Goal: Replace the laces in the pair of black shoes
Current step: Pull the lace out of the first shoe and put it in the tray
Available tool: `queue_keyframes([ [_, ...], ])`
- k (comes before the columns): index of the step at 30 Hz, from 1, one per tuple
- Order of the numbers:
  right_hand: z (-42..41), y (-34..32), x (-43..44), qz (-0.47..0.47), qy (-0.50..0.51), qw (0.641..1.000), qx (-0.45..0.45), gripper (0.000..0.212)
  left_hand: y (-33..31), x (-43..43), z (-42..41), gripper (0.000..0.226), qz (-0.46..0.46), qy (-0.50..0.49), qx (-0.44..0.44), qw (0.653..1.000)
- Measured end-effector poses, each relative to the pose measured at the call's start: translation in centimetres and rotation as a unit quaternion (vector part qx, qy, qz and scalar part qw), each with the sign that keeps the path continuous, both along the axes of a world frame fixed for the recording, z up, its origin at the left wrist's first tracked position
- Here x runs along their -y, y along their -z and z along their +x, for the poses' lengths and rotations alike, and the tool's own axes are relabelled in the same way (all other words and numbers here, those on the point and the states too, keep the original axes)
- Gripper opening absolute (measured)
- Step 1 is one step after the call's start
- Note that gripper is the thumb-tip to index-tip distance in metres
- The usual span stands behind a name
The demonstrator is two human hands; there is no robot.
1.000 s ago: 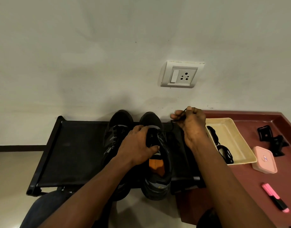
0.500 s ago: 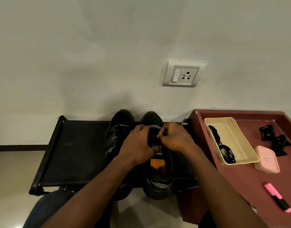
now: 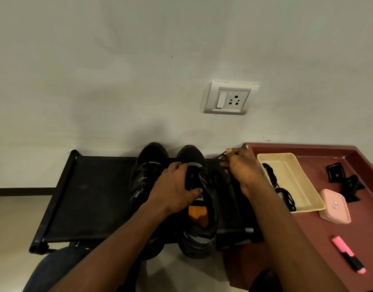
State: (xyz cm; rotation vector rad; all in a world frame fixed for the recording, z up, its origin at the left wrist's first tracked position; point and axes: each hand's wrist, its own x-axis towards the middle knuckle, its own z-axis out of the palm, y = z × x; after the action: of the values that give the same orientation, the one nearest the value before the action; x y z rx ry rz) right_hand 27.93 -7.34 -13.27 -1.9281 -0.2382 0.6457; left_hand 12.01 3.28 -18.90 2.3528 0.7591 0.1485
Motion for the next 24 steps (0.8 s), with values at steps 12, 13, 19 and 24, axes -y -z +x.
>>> queue_keyframes([
  [12,0.4,-1.2,0.0,0.171,0.135,0.975,0.033,0.01,-0.3,0.0,0.0,0.081,-0.009,0.001,0.005,1.0],
  [13,0.4,-0.9,0.2,0.084,0.099,0.986,0.102,0.008,-0.3,0.0,-0.1,0.081,-0.009,-0.002,0.005,1.0],
  [19,-1.1,-0.3,1.0,-0.221,-0.171,0.939,0.198,0.018,-0.4,0.1,0.3,0.064,0.0,-0.006,0.055,0.998],
  [24,-2.6,0.1,0.9,-0.17,-0.319,0.928,0.094,0.034,-0.5,0.1,1.2,0.054,0.037,0.013,0.02,0.999],
])
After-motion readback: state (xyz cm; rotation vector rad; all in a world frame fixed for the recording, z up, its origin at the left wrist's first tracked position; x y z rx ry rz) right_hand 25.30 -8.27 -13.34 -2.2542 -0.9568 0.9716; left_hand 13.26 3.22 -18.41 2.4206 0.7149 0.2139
